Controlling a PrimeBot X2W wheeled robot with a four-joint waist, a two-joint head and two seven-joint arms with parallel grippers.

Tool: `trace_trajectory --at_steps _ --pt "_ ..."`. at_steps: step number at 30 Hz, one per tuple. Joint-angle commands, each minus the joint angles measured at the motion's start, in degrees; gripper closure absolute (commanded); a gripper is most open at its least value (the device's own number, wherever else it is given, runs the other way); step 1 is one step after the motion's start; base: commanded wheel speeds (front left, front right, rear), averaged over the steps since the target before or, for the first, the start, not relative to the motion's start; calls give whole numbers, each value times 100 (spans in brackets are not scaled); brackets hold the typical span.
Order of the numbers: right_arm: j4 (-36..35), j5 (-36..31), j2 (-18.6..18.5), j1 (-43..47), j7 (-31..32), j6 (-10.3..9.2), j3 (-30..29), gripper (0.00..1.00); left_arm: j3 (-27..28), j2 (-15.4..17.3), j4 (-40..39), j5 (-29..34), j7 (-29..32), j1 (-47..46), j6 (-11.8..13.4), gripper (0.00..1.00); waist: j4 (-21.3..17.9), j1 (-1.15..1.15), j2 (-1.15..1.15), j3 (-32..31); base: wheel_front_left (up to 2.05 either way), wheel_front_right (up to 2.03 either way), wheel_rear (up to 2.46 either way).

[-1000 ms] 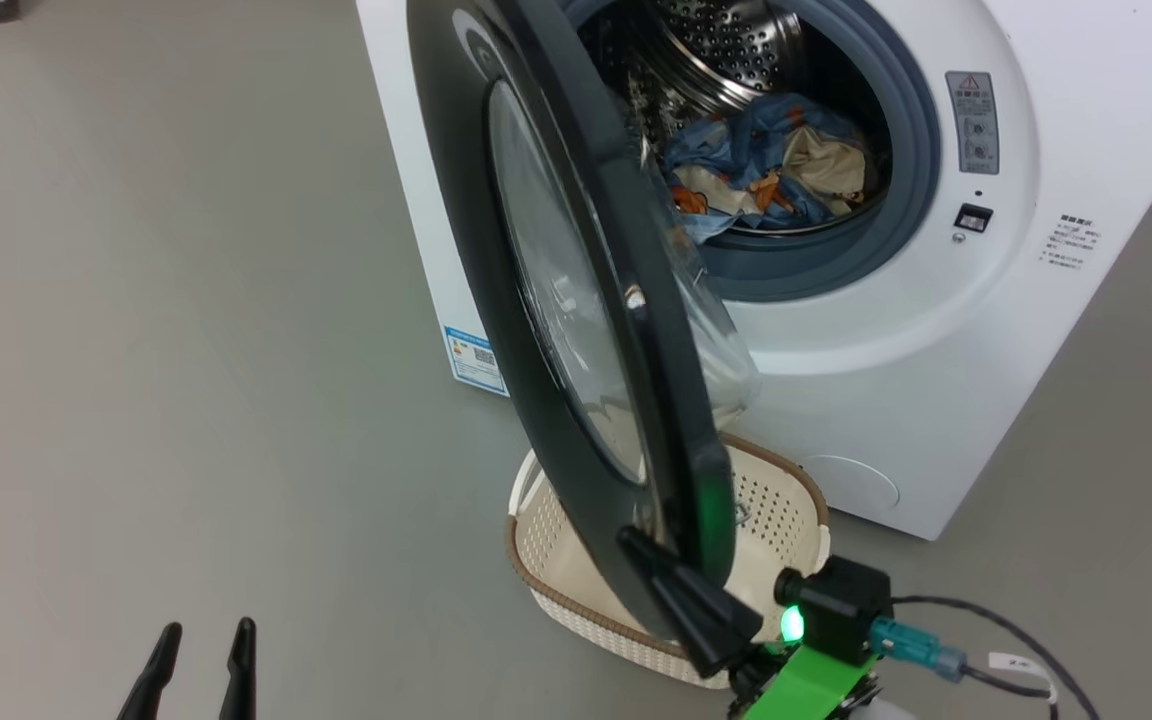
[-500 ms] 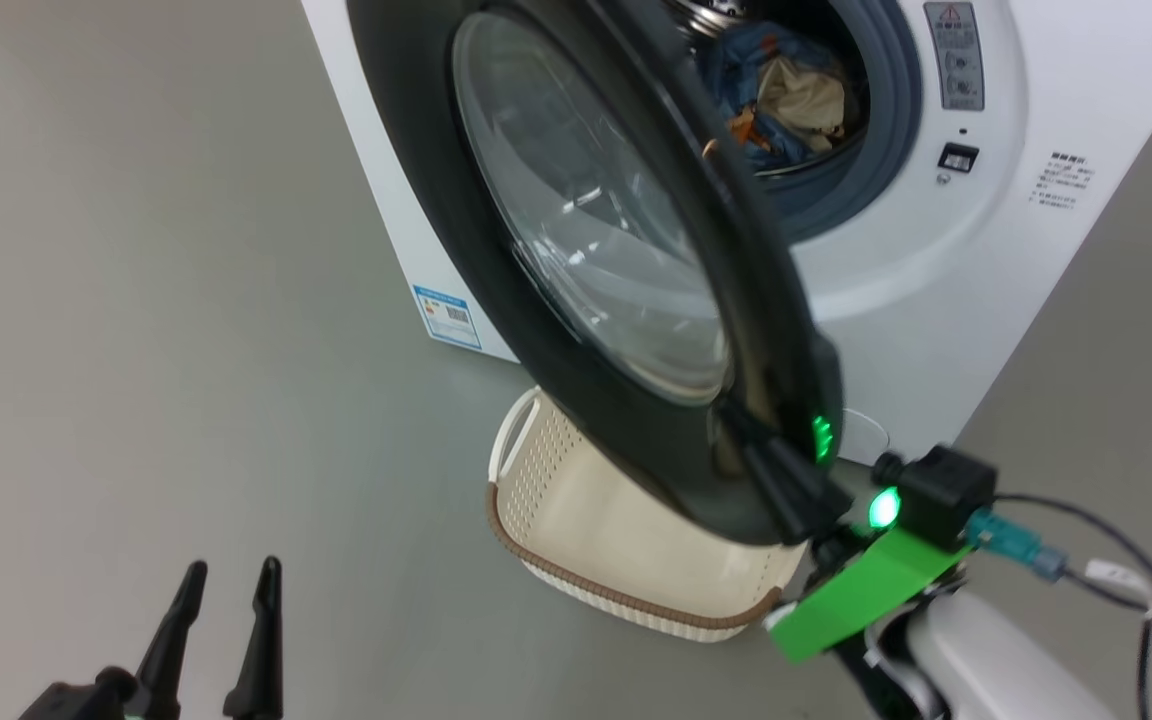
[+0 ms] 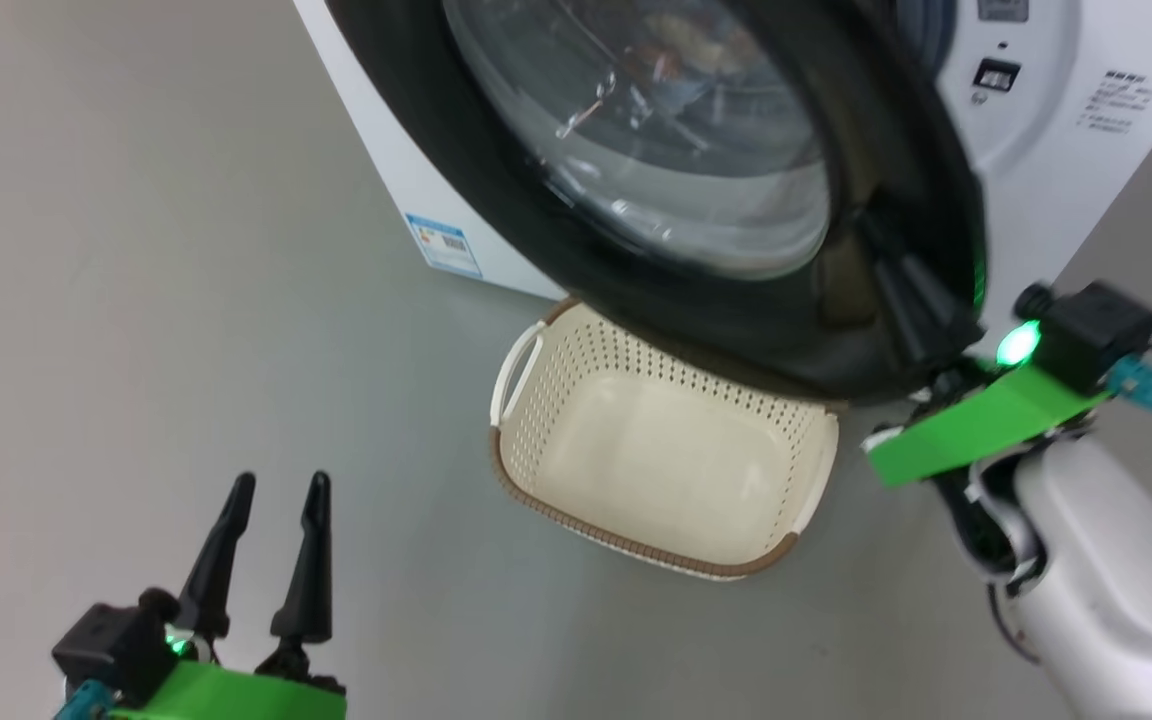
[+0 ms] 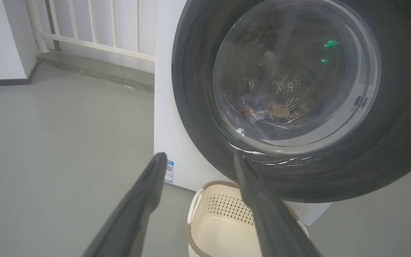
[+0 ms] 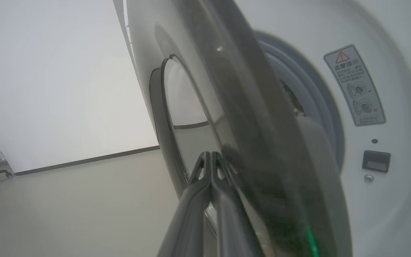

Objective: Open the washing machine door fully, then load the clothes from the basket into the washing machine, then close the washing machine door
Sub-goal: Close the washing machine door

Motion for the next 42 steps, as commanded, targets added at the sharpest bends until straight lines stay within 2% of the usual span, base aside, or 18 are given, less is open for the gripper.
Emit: trace_trajectory --at_steps 1,13,25,29,35,36,37,38,41,42 --pt "-96 1 -27 -196 -47 -5 -44 100 174 79 -163 59 -37 -217 -13 0 75 -1 0 193 0 0 0" --pt "234 -30 -239 -1068 -47 -5 -668 100 -53 -135 -167 10 -37 -745 -13 0 272 -1 0 822 0 0 0" --pt "586 -55 -180 -1784 -47 -5 -1195 100 -272 -197 -136 -45 -37 -1055 -13 0 418 -1 0 1127 0 0 0" --pt "622 -92 -163 -1878 -47 -5 -1225 100 -293 -190 -125 -56 -37 -1107 -13 0 431 -1 0 1172 0 0 0" --pt "607 -91 -69 -1686 -47 -5 -945 100 -273 -129 -12 -65 -37 -1072 -13 0 346 -1 0 1020 0 0 0" --pt "602 -83 -48 -1606 -47 -5 -888 98 -270 -115 16 -67 -37 -1050 -13 0 325 -1 0 970 0 0 0" --pt "592 -77 -24 -1519 -47 -5 -840 90 -265 -98 45 -71 -37 -1027 -13 0 303 -1 0 916 0 0 0" --pt "578 -66 7 -1426 -47 -5 -814 78 -256 -79 74 -75 -37 -1005 -13 0 277 -1 0 860 0 0 0" --pt "541 -59 83 -1135 -47 -5 -678 52 -217 -21 158 -85 -37 -933 -13 0 197 -1 0 686 0 0 0" --pt "527 -55 106 -1040 -47 -5 -643 33 -212 0 183 -86 -37 -910 -13 0 169 -1 0 632 0 0 0"
